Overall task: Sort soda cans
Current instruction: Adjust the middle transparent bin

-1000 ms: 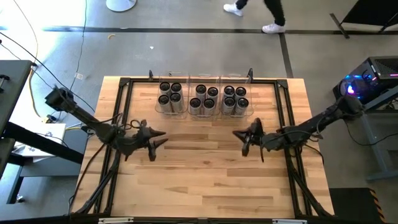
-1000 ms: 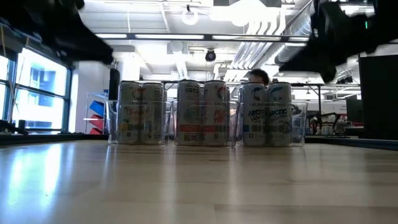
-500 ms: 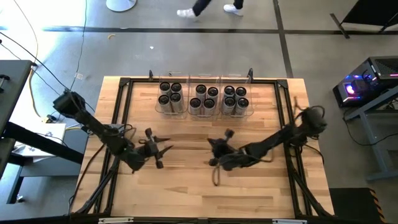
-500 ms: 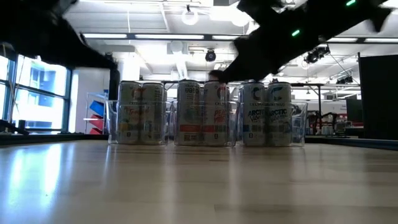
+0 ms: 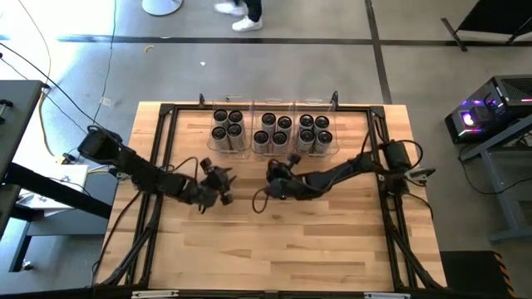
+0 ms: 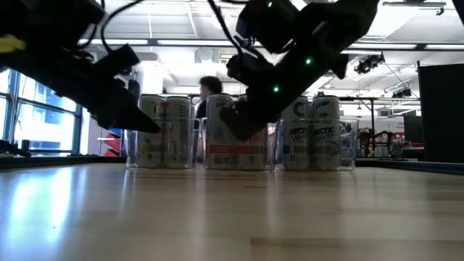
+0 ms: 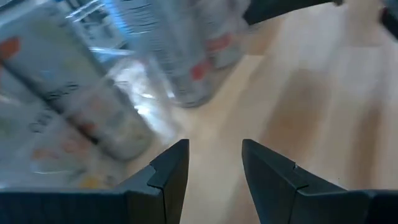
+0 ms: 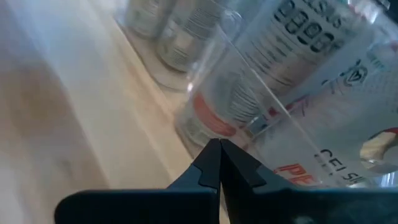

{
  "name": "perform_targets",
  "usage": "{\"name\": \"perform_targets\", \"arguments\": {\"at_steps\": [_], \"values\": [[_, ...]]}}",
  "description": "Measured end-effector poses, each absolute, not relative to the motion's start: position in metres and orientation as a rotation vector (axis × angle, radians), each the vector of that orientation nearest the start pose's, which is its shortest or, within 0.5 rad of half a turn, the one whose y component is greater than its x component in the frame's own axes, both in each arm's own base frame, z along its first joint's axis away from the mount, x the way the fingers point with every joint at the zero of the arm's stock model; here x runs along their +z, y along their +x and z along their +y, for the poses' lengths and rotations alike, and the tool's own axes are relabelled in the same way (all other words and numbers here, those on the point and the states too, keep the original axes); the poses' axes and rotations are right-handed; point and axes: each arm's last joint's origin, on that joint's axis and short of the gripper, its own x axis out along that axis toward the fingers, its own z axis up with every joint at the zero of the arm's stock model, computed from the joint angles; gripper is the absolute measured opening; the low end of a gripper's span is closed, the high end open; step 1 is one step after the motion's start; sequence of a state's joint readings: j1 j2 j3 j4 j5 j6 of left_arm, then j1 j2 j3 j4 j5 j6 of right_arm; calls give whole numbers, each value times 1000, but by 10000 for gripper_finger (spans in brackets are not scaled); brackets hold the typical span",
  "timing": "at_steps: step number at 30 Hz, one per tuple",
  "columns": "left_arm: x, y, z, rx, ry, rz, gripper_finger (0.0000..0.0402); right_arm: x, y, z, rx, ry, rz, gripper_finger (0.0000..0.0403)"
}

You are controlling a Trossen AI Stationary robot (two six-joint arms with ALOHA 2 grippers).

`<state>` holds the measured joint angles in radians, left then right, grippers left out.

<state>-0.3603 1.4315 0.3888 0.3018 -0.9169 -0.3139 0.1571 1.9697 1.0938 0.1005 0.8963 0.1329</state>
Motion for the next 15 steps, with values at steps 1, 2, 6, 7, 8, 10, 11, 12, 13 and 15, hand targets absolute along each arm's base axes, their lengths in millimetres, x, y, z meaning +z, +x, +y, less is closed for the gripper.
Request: {"name": "perform_targets", "arguments": {"at_steps": [1, 2, 6, 7, 8, 10, 11, 12, 13, 15], "values": [[126, 217, -51, 634, 155, 514, 142, 136, 386, 33, -749, -271, 641, 0], [126, 218, -46, 653, 157, 518, 142, 136, 386, 27, -758, -266, 647, 0], [126, 221, -31, 711, 170, 537, 142, 135, 388, 10, -762, -236, 664, 0], [126, 221, -29, 719, 172, 541, 142, 135, 388, 7, -762, -231, 667, 0], [126, 221, -27, 726, 170, 543, 142, 135, 388, 6, -764, -228, 669, 0], [126, 222, -23, 734, 164, 548, 142, 135, 388, 3, -771, -233, 674, 0], [126, 222, -22, 734, 163, 551, 142, 135, 387, 2, -771, -237, 679, 0], [126, 222, -22, 731, 167, 556, 142, 135, 388, 1, -768, -242, 683, 0], [126, 222, -21, 728, 171, 560, 142, 135, 388, 0, -769, -247, 685, 0], [126, 223, -20, 731, 166, 553, 142, 135, 388, -2, -772, -248, 687, 0]]}}
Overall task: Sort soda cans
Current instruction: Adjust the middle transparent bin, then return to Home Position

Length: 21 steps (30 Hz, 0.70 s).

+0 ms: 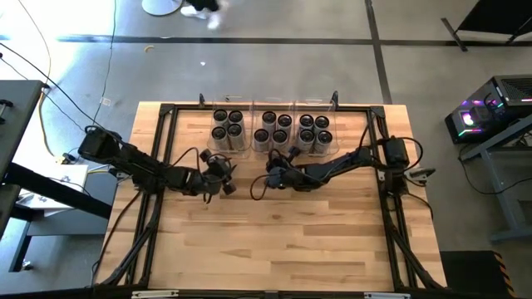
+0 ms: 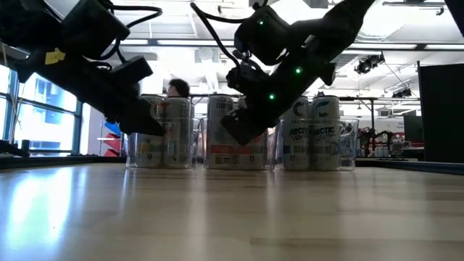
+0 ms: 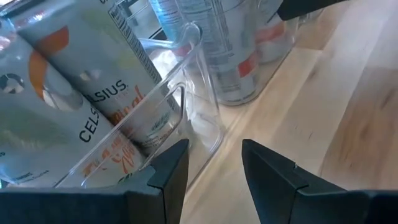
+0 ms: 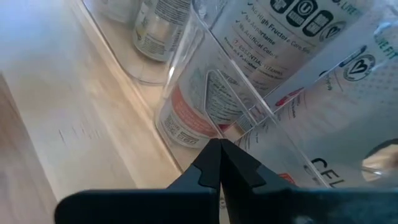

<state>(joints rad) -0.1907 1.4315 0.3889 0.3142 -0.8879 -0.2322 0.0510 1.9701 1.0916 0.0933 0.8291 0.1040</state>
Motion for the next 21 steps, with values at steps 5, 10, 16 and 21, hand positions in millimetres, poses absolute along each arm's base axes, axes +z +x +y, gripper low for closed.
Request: {"name": "perform_targets", "arguments": {"at_steps": [5, 10, 16, 21], "values": [[129, 225, -22, 711, 158, 528, 142, 135, 387, 3, -766, -255, 683, 0], [136, 223, -37, 642, 142, 483, 142, 148, 384, 35, -704, -219, 623, 0], [159, 209, -67, 492, 128, 387, 142, 198, 357, 102, -515, -206, 521, 0], [184, 186, -82, 447, 153, 315, 142, 247, 299, 144, -276, -216, 570, 0]]}}
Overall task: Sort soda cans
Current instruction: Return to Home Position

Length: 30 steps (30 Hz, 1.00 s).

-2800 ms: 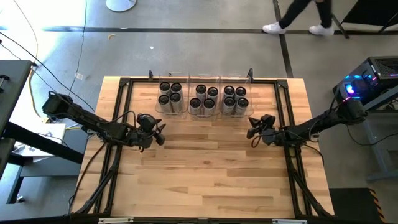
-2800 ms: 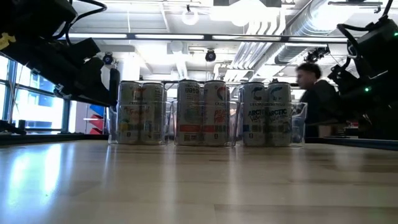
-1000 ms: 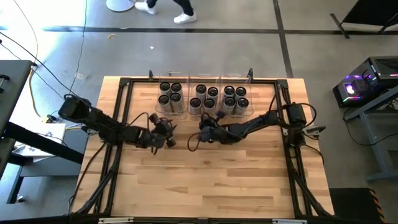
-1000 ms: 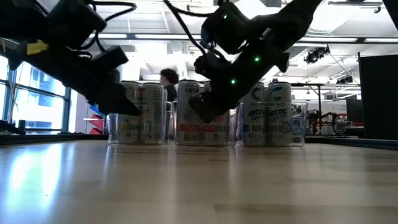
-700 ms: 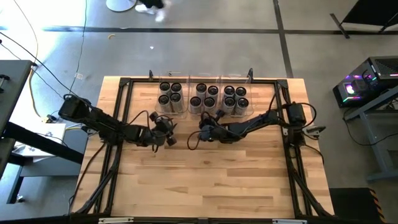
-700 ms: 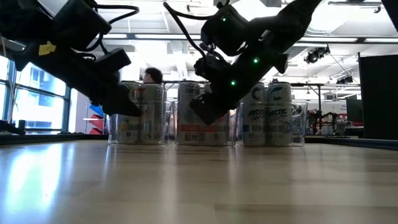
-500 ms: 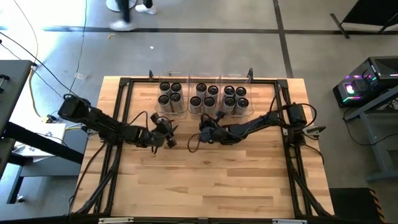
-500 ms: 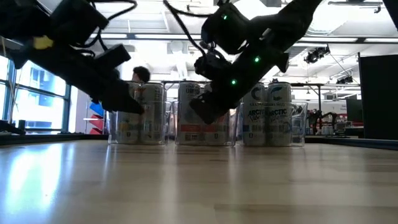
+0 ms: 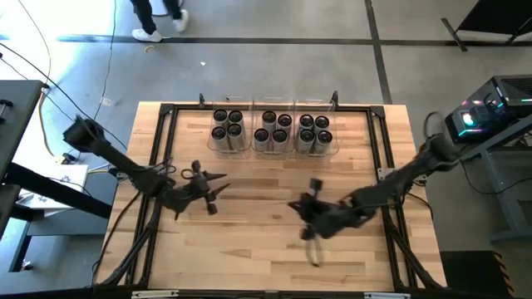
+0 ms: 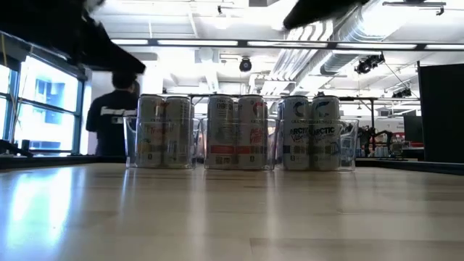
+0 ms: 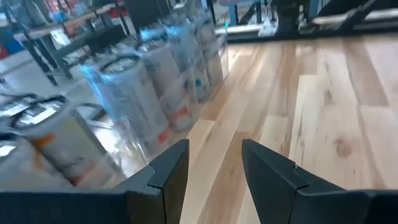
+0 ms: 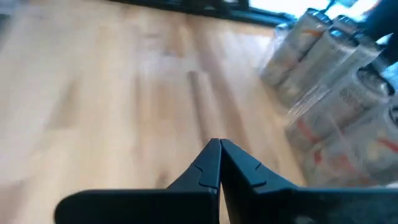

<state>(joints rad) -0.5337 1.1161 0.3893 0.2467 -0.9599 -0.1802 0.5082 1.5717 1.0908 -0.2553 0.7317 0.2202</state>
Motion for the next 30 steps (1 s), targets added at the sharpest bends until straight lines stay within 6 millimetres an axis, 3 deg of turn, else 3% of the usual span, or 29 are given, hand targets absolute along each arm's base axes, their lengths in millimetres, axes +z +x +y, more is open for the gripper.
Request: {"name": "perform_targets", "arguments": {"at_steps": [4, 7, 19, 24, 30], "values": [[196, 170, -85, 446, 142, 278, 142, 281, 252, 150, -137, -100, 594, 0], [201, 164, -84, 447, 133, 263, 142, 290, 227, 139, 5, -20, 557, 0], [200, 163, -83, 474, 150, 271, 142, 261, 157, 30, 100, 167, 97, 0], [200, 163, -83, 474, 145, 271, 142, 257, 136, 10, 61, 207, 33, 0], [197, 162, -82, 474, 132, 285, 142, 255, 115, 7, 48, 246, 69, 0]]}}
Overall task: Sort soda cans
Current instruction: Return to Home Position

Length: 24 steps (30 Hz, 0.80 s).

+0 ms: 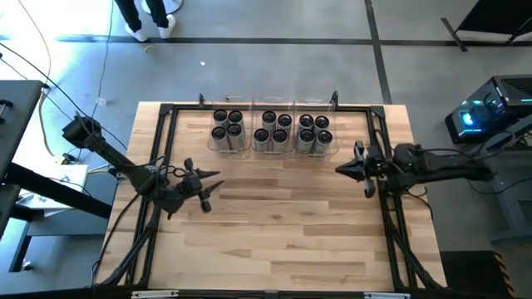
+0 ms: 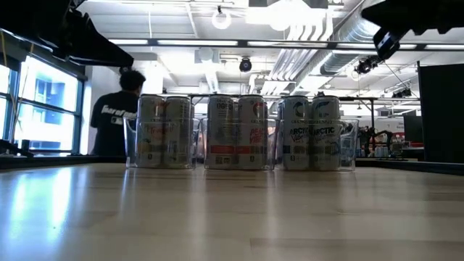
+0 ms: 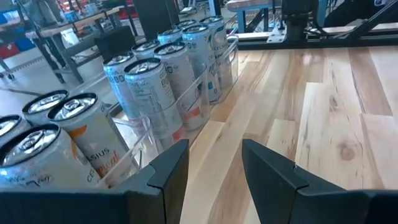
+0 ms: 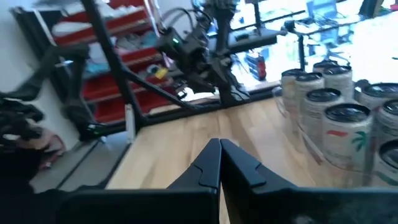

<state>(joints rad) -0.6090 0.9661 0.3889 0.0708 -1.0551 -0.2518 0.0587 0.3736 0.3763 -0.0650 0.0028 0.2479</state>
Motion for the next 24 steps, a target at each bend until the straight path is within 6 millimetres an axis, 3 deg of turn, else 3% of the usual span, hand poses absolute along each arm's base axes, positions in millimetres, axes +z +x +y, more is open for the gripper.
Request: {"name": "perform_targets", "arguments": {"at_steps": [9, 18, 24], "values": [[193, 160, -81, 487, 96, 308, 142, 255, 103, 16, 140, 204, 70, 0], [193, 159, -81, 485, 98, 311, 142, 253, 101, 20, 136, 199, 82, 0], [191, 158, -80, 491, 89, 322, 142, 249, 85, 14, 46, 242, 90, 0]]}}
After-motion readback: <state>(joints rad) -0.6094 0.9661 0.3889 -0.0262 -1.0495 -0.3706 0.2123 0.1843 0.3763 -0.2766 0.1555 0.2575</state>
